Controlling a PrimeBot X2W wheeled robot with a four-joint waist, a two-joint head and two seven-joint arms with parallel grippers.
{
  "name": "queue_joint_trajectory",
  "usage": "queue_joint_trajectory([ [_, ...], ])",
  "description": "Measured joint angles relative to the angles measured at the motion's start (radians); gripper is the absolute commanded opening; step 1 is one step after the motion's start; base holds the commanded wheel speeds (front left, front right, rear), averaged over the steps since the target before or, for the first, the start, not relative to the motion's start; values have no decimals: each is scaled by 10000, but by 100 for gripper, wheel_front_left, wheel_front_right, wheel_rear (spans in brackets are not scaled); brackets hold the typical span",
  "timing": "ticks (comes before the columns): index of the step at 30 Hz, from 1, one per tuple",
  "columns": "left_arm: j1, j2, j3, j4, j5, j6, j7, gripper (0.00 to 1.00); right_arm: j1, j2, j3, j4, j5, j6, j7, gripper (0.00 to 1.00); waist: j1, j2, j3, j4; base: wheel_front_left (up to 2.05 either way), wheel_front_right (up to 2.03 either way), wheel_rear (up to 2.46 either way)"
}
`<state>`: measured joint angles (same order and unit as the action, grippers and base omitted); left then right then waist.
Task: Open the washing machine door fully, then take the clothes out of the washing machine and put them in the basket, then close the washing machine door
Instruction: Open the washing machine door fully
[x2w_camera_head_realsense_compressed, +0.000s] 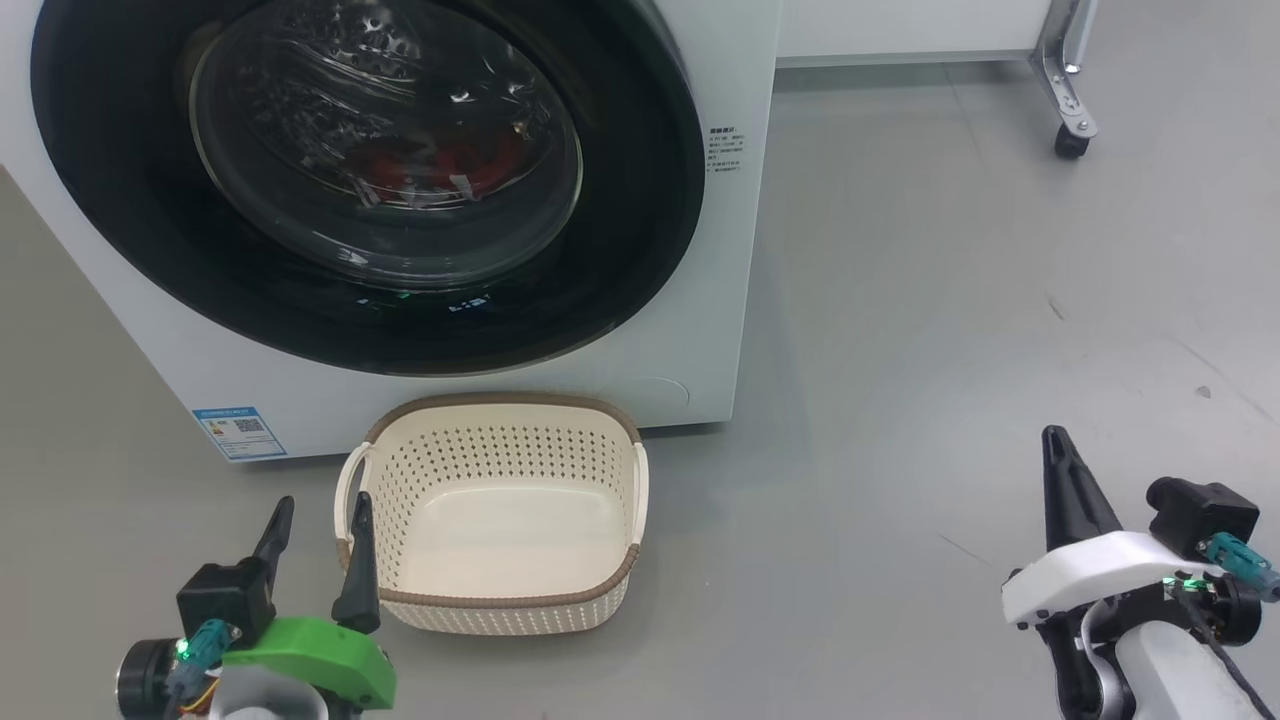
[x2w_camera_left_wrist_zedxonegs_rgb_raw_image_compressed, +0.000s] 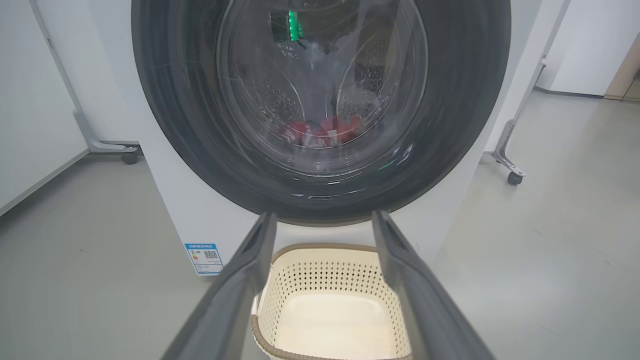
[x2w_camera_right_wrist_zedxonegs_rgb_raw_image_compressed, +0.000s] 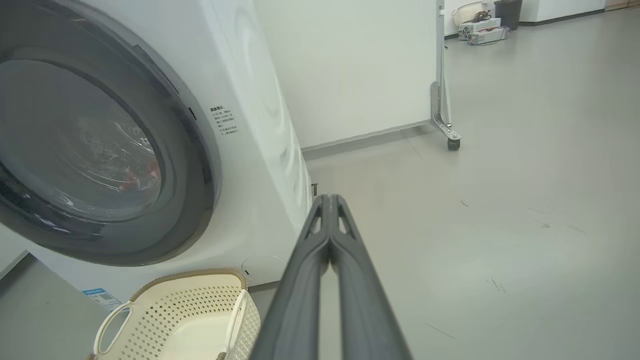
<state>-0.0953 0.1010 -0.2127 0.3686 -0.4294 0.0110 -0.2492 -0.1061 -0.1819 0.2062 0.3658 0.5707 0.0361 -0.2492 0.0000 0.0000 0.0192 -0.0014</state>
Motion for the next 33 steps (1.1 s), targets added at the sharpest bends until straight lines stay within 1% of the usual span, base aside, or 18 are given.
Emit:
queue_joint_trajectory([
  [2,-110,-2,4,-13,48,0,0,100,-113,71,-150,6,261,69,0,0,0,0,75,18,0,0,0],
  [6,-188,-15,21,-56,90,-2,0,100,-252,499,-546,48,1315,330,82,0,0,0,235,58,0,0,0],
  [7,-189,-21,23,-75,90,-2,0,100,-302,650,-694,61,1712,414,173,0,0,0,281,67,0,0,0],
  [8,-208,-35,17,-123,132,-77,0,100,-399,863,-928,82,2357,495,351,0,0,0,386,85,0,0,0],
  [13,-506,-115,10,-259,192,-88,0,100,-874,1051,-1569,130,3988,673,984,0,0,0,715,163,0,0,0],
  [14,-552,-123,8,-282,199,-88,0,100,-1010,1053,-1668,128,4288,681,1133,0,0,0,789,183,0,0,0],
  [15,-552,-123,8,-282,199,-88,0,100,-1010,1053,-1668,128,4288,681,1133,0,0,0,789,183,0,0,0],
  [21,-781,-151,2,-410,288,-163,0,100,-1981,1083,-2151,127,5881,757,2056,0,0,0,1289,335,0,0,0],
  [23,-968,-163,-15,-476,332,-169,0,100,-2479,1106,-2336,134,6635,759,2575,0,0,0,1547,431,0,0,0],
  [25,-1069,-178,-56,-516,355,-178,0,100,-2809,1116,-2426,155,7124,759,2941,0,0,0,1715,507,0,0,0],
  [28,-1237,-219,-117,-546,433,-259,0,100,-3291,1118,-2531,192,7804,759,3528,0,0,0,1955,631,0,0,0],
  [33,-1529,-278,-171,-577,460,-339,-2,100,-4158,1103,-2608,221,8598,759,4475,0,0,0,2331,867,0,0,0],
])
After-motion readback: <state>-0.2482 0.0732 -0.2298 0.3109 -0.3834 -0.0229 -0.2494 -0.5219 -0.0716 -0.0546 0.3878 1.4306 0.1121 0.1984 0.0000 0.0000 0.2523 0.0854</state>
